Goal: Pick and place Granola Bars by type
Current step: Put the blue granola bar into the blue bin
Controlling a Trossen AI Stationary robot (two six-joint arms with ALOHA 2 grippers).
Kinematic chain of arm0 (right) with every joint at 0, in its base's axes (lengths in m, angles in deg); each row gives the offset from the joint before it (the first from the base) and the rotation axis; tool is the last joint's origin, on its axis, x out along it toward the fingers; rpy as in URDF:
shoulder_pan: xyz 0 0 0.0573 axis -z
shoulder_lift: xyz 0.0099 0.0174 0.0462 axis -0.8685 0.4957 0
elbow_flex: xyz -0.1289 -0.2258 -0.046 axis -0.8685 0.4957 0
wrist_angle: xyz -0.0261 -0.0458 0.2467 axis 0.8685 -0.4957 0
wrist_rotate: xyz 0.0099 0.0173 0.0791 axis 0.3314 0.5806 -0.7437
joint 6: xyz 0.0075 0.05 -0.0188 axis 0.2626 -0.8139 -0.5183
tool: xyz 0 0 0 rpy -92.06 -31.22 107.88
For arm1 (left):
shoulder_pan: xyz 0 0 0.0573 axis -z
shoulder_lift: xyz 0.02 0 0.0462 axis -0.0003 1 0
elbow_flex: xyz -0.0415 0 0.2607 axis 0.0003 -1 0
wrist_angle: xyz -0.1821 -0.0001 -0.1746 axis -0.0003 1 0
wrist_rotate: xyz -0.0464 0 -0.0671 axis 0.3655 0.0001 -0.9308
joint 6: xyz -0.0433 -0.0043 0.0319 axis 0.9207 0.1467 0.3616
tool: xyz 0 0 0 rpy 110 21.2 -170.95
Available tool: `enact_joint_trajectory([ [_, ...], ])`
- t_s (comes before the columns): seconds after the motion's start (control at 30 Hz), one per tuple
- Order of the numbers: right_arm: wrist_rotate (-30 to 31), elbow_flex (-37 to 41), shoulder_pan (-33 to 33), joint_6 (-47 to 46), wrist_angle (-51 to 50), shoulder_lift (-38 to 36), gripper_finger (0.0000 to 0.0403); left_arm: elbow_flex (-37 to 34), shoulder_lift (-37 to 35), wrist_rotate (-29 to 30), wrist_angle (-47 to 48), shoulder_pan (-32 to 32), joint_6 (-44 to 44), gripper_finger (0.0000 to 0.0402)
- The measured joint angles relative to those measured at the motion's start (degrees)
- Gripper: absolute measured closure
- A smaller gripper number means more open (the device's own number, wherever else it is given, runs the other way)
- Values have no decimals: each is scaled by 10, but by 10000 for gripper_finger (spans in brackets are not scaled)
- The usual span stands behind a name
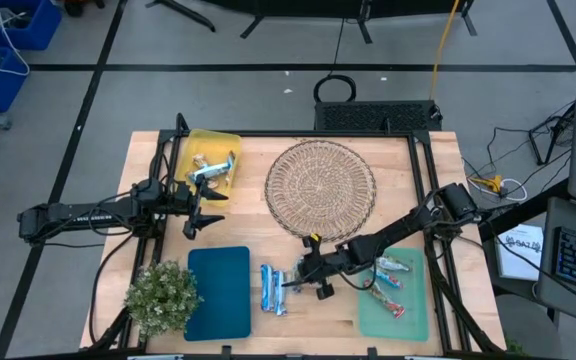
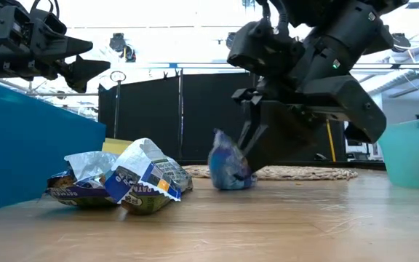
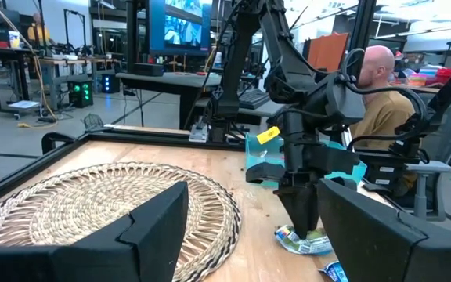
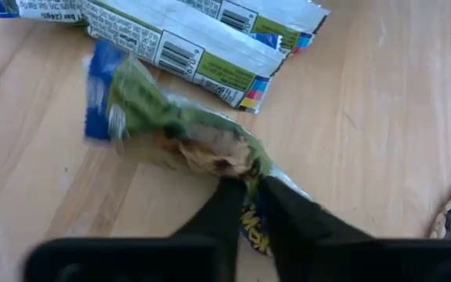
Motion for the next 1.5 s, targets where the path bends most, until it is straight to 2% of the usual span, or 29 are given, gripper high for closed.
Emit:
enact_joint_trajectory([
  [0.07,1,0,0,3,0,0,390,0,0,0,0,0,0,119],
  [0.33,-1,0,0,5,-3,-13,400,0,0,0,0,0,0,119],
  [0.77,0,3,0,72,50,-135,402,0,0,0,0,0,0,119],
  [0.9,-17,44,6,89,152,-163,402,0,0,0,0,0,0,119],
  [1.1,-142,117,50,57,385,-171,403,0,0,0,0,0,0,119],
  [1.4,-211,114,75,61,475,-170,403,0,0,0,0,0,0,119],
  [1.5,-211,114,70,68,485,-170,403,0,0,0,0,0,0,119],
])
